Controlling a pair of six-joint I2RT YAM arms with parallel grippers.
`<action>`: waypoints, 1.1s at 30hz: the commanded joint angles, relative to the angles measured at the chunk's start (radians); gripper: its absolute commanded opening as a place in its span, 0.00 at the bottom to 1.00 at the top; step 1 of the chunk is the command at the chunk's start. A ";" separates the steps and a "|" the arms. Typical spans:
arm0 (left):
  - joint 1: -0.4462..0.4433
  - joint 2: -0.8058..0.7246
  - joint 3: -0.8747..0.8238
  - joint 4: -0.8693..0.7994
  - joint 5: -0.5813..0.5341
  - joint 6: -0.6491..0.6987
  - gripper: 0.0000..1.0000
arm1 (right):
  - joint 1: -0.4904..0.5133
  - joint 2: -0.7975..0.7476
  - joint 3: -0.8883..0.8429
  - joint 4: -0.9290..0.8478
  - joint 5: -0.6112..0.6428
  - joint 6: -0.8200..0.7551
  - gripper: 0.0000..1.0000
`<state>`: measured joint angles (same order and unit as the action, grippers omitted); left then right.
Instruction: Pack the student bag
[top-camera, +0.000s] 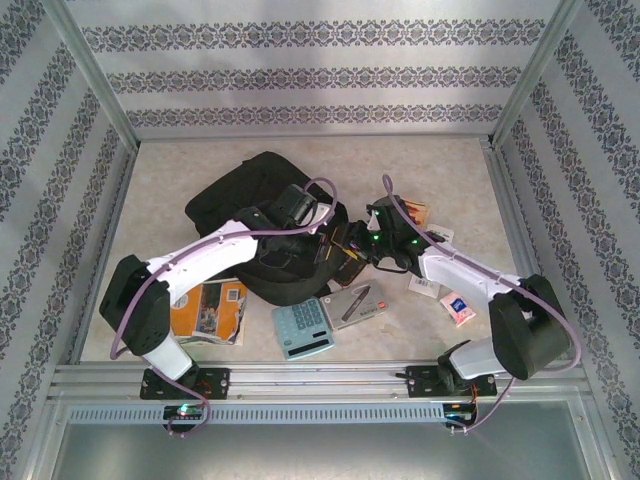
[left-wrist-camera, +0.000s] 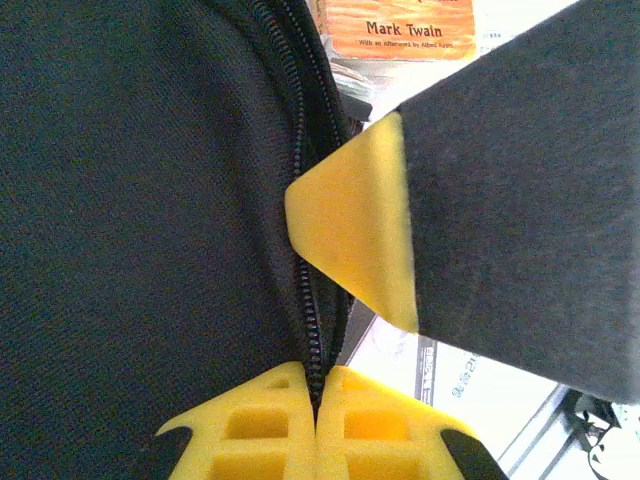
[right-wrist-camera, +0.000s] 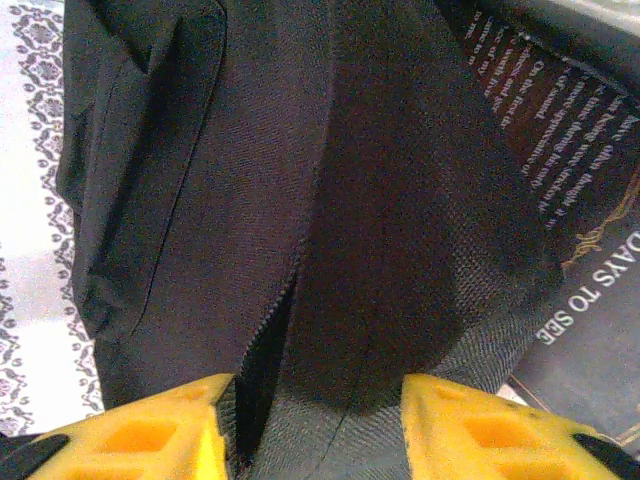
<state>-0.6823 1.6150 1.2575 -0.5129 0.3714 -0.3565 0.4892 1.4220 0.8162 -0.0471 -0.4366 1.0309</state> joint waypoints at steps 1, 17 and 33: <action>0.034 -0.070 -0.018 0.106 0.078 -0.055 0.00 | 0.000 0.032 -0.022 0.042 0.035 0.016 0.36; 0.152 -0.165 -0.058 0.162 0.168 -0.124 0.00 | -0.003 0.063 -0.040 0.009 0.081 -0.091 0.00; 0.238 -0.277 0.159 -0.072 -0.065 -0.016 0.00 | -0.082 0.106 0.170 -0.194 0.124 -0.282 0.00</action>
<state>-0.4652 1.4036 1.3457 -0.5400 0.3958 -0.4187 0.4202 1.4979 0.8886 -0.1795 -0.3553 0.8307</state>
